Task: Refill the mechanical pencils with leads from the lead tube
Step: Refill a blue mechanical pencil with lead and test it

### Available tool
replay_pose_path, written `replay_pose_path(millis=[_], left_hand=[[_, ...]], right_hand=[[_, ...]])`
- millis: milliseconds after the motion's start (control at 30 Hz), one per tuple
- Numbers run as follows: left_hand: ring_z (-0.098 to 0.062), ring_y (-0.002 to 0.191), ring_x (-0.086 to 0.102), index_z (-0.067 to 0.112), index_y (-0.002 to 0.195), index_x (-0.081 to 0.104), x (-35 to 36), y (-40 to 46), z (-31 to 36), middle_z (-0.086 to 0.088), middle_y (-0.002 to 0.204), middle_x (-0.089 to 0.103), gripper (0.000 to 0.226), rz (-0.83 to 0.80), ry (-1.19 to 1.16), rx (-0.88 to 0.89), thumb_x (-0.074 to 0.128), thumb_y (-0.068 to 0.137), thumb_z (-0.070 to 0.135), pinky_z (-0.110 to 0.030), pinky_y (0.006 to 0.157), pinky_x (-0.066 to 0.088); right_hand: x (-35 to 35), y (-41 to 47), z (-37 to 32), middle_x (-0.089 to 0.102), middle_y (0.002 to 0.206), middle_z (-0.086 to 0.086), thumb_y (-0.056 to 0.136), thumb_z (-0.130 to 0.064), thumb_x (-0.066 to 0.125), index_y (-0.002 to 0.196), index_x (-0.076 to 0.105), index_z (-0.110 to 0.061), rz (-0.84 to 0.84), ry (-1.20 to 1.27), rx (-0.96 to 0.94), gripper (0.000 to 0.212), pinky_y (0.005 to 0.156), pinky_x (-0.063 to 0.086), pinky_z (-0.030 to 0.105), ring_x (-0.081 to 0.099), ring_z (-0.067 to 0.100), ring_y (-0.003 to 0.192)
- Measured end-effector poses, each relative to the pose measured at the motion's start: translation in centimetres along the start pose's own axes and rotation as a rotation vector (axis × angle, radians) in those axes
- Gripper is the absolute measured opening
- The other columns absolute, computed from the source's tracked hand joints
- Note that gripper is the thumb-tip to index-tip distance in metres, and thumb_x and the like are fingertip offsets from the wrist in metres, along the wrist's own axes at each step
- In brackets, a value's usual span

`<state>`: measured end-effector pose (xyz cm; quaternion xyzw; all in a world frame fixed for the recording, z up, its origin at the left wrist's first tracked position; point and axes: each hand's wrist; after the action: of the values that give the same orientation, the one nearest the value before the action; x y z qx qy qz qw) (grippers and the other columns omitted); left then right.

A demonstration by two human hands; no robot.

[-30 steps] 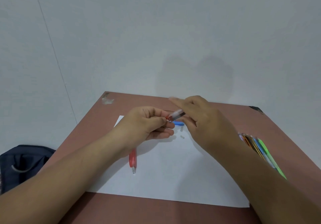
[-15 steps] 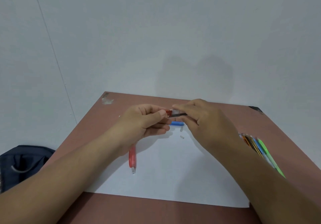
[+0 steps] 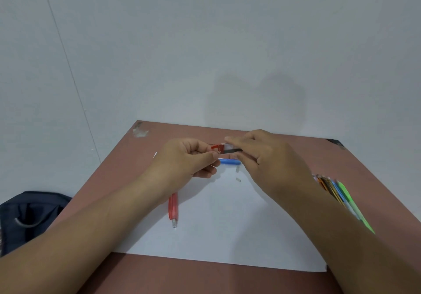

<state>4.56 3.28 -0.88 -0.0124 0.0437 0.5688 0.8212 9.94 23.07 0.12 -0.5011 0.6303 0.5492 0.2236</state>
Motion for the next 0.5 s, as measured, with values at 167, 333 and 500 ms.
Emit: replay_pose_path(millis=[167,333,500], left_hand=[[-0.021,0.075,0.074,0.003,0.089,0.073,-0.03,0.2,-0.27,-0.009,0.084,0.077,0.011,-0.018,0.038,0.035,0.071,0.092,0.013,-0.034,0.076,0.061],[-0.019,0.076,0.073,0.005,0.09,0.073,-0.1,0.21,-0.35,-0.006,0.084,0.077,0.01,-0.01,0.055,0.054,0.07,0.093,0.013,-0.032,0.075,0.061],[-0.018,0.074,0.072,0.009,0.089,0.073,-0.24,0.36,-0.46,-0.004,0.082,0.077,0.008,0.0,0.096,0.082,0.067,0.094,0.011,-0.035,0.075,0.06]], right_hand=[[-0.05,-0.04,-0.03,0.064,0.116,-0.006,0.101,-0.02,0.058,0.135,0.063,-0.033,0.0,-0.008,0.001,0.036,0.085,0.055,0.038,0.064,0.019,0.096],[-0.27,-0.04,-0.19,0.062,0.12,-0.01,0.103,-0.023,0.055,0.137,0.06,-0.036,-0.02,-0.016,0.037,0.037,0.089,0.053,0.035,0.062,0.015,0.103],[-0.87,0.18,-0.59,0.059,0.129,-0.01,0.106,-0.027,0.047,0.144,0.052,-0.039,-0.099,-0.091,0.091,0.039,0.096,0.048,0.029,0.058,0.013,0.113]])
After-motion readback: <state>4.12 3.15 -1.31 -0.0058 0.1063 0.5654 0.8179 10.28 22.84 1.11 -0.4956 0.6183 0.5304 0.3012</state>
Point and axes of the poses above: each hand's wrist, its own y-axis towards the middle knuckle, its own x-axis out of the palm, z = x × y
